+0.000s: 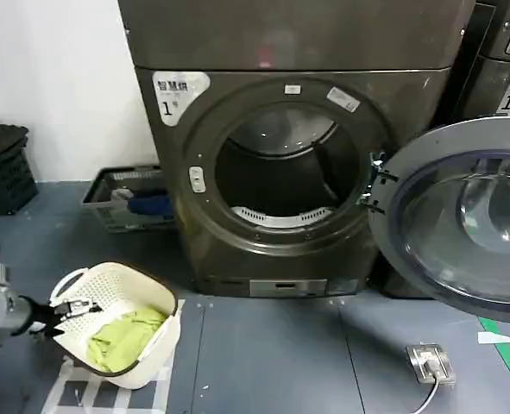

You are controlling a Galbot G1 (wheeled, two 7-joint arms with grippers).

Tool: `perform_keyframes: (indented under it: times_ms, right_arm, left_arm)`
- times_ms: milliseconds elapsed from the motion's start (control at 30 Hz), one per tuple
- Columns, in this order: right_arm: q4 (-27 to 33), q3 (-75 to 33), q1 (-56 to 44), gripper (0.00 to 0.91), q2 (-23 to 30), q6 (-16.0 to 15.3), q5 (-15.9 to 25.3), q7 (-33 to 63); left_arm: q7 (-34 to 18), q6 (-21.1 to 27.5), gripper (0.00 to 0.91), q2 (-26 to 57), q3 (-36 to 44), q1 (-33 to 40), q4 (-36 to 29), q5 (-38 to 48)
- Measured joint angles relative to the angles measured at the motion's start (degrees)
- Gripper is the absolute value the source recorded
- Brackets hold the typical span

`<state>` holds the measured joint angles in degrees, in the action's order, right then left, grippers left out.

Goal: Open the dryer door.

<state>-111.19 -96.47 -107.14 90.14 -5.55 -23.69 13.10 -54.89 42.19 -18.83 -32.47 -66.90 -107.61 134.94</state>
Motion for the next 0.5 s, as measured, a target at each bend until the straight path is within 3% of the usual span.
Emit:
perform_keyframes:
  times_ms: [500]
  right_arm:
    - [0.72,-0.70,-0.36,0.907,0.38,0.94,0.00,0.75]
  left_arm:
    - [0.39,0.00,0.907,0.20,3.32,2.85,0.98,-0.59]
